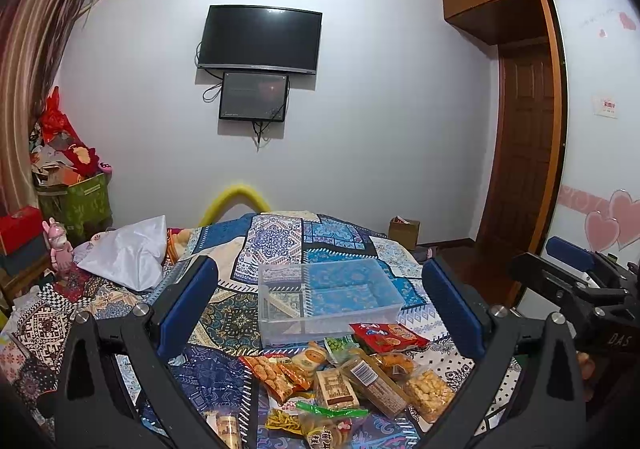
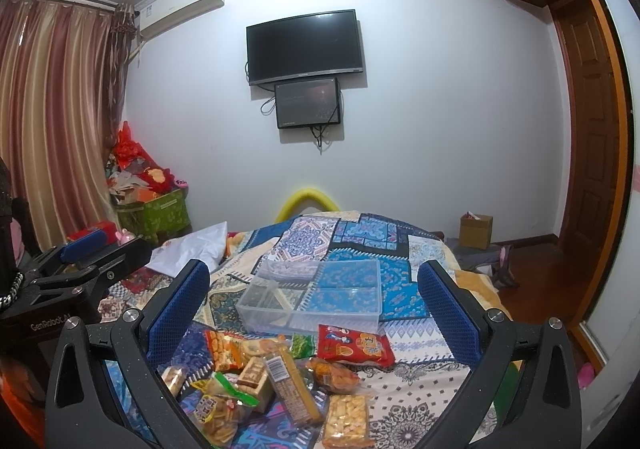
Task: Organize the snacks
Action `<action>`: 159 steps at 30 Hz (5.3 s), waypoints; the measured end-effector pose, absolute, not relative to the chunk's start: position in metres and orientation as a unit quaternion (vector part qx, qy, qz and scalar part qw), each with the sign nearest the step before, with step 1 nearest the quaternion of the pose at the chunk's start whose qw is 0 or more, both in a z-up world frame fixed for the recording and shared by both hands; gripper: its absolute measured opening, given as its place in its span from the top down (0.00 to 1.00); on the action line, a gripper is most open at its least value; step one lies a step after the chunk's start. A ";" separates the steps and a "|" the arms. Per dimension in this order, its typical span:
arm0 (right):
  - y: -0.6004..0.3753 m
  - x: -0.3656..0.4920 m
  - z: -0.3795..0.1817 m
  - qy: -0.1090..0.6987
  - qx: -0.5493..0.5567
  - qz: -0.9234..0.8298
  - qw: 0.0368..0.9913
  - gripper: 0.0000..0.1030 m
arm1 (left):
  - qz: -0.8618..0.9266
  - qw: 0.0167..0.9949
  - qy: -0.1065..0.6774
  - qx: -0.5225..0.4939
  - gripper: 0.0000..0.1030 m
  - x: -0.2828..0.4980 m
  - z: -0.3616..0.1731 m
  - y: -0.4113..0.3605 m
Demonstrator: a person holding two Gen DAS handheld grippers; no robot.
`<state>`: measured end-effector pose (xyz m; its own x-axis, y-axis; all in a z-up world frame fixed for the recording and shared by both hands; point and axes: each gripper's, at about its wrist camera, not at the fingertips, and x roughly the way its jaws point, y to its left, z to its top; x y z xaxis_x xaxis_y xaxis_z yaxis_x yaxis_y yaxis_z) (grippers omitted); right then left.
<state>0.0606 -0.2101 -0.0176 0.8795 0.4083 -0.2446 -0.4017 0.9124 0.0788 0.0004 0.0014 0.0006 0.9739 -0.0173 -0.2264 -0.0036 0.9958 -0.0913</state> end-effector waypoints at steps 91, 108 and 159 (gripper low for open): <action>-0.208 0.184 -0.091 0.315 0.000 0.224 0.922 0.57 | 0.006 0.952 0.298 -0.073 0.57 0.142 -0.071 0.054; -0.172 0.274 -0.107 0.339 0.005 0.252 0.906 0.57 | 0.016 0.937 0.344 -0.059 0.57 0.255 -0.102 0.041; -0.179 0.192 -0.086 0.351 -0.044 0.246 0.902 0.40 | -0.007 0.932 0.362 -0.030 0.35 0.132 -0.076 0.027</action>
